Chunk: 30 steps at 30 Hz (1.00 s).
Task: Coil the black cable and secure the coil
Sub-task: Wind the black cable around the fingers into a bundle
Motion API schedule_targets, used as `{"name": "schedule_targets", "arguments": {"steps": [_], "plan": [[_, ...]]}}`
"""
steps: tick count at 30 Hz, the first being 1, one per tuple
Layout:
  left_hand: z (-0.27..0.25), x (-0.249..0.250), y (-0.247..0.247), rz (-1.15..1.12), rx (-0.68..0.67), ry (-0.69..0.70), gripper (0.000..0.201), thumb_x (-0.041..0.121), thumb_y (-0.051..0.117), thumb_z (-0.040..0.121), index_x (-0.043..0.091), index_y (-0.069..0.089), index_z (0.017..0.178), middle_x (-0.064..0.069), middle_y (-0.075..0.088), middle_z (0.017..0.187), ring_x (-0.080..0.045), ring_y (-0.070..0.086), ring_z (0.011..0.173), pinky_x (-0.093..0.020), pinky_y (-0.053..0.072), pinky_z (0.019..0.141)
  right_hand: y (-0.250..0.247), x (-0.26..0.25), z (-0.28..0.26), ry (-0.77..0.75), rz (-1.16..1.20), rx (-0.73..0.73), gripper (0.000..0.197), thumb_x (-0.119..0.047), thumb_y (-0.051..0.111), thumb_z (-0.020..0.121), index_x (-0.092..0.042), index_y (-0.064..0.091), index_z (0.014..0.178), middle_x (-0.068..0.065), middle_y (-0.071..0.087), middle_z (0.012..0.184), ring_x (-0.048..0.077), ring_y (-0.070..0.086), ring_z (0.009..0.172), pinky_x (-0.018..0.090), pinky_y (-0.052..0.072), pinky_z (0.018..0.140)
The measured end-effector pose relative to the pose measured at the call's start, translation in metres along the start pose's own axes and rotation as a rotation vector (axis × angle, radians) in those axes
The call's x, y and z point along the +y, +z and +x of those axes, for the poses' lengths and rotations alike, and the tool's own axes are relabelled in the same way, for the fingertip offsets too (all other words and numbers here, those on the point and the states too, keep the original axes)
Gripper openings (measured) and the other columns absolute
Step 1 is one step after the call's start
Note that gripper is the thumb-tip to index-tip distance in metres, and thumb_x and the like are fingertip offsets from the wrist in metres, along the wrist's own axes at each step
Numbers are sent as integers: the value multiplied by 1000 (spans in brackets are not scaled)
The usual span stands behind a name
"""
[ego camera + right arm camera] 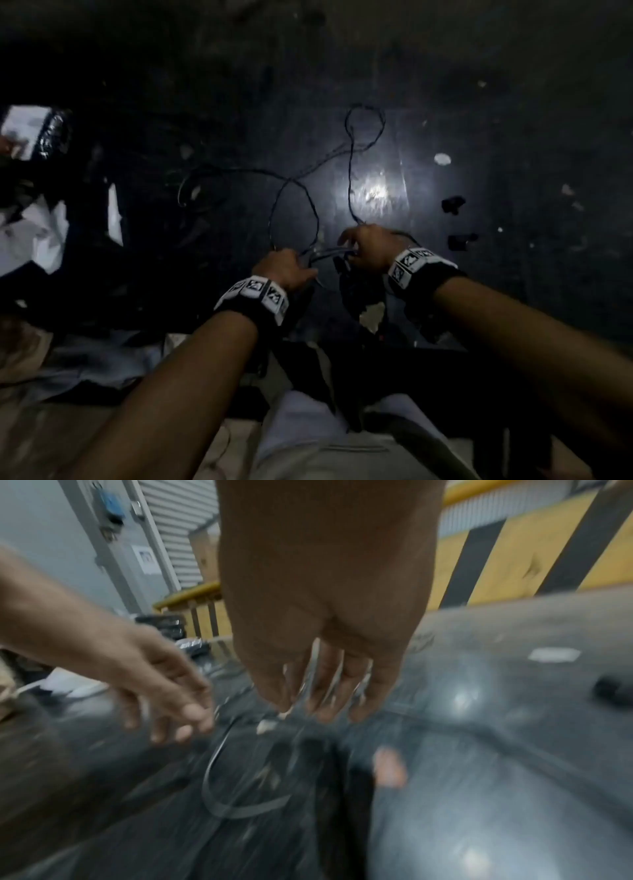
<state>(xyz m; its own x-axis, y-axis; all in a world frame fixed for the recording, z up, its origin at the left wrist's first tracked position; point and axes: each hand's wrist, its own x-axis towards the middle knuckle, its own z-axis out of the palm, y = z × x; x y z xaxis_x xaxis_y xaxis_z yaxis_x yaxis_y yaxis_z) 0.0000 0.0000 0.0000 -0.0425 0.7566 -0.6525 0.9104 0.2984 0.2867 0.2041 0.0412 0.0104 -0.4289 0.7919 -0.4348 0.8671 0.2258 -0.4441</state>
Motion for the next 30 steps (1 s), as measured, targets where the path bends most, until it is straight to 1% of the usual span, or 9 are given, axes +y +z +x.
{"name": "schedule_targets", "arguments": {"steps": [3, 7, 11, 13, 16, 20, 24, 27, 30], "plan": [[2, 4, 19, 32, 119, -51, 57, 70, 61, 65, 23, 69, 97, -11, 71, 110, -37, 67, 101, -43, 56, 87, 20, -4, 8, 12, 23, 13, 37, -30, 65, 78, -26, 68, 114, 12, 72, 113, 35, 70, 103, 44, 59, 83], [1, 9, 40, -98, 207, -79, 27, 45, 65, 77, 21, 68, 90, -13, 71, 107, -38, 67, 99, -39, 55, 84, 41, 0, 5, 74, 46, 66, 47, -22, 68, 84, -19, 59, 130, 14, 64, 123, 35, 65, 107, 40, 53, 83], [3, 7, 39, -169, 241, -44, 21, 35, 61, 76, 17, 67, 86, -14, 72, 102, -38, 67, 94, -37, 53, 79, 46, 4, 10, 93, 59, 110, 60, -25, 66, 86, -19, 45, 141, 17, 66, 119, 36, 66, 103, 35, 48, 76], [4, 5, 35, -148, 249, -40, 26, 38, 62, 76, 17, 66, 92, -13, 71, 106, -38, 66, 98, -38, 53, 82, 44, 2, 14, 93, 8, 60, 54, -26, 67, 86, -19, 51, 137, 18, 67, 120, 37, 66, 106, 36, 49, 80], [6, 1, 34, -115, 253, -25, 36, 43, 66, 80, 17, 60, 104, -13, 69, 111, -39, 65, 102, -40, 52, 83, 41, -5, 17, 121, -29, 53, 30, -27, 66, 86, -20, 63, 114, 15, 70, 115, 36, 68, 100, 39, 54, 81], [9, -5, 38, -181, 255, 67, 16, 31, 62, 83, 17, 62, 90, -12, 71, 99, -35, 67, 92, -36, 53, 77, 46, -8, 18, 182, -33, 148, 21, -32, 64, 89, -22, 66, 107, 14, 73, 105, 35, 70, 95, 41, 56, 82], [11, -10, 28, -554, 84, 209, 25, 32, 56, 95, 17, 66, 77, -7, 74, 87, -18, 65, 77, -26, 46, 72, 30, -12, 18, 113, 189, 301, 12, -34, 61, 92, -28, 61, 103, 6, 77, 98, 27, 73, 84, 40, 60, 75], [1, -5, 1, -788, -92, 298, 43, 39, 50, 99, 24, 67, 62, -1, 77, 86, -14, 70, 83, -29, 50, 77, -12, -19, 17, 70, 291, 442, 11, -30, 63, 93, -23, 62, 101, 0, 77, 94, 13, 65, 67, 30, 54, 72], [-19, 8, -41, -838, -184, 415, 46, 30, 41, 105, 16, 58, 65, 1, 77, 81, -13, 70, 84, -33, 48, 85, -62, -31, 13, 0, 333, 547, 12, -28, 63, 93, -19, 63, 101, 0, 77, 96, 17, 69, 76, 41, 57, 78]]}}
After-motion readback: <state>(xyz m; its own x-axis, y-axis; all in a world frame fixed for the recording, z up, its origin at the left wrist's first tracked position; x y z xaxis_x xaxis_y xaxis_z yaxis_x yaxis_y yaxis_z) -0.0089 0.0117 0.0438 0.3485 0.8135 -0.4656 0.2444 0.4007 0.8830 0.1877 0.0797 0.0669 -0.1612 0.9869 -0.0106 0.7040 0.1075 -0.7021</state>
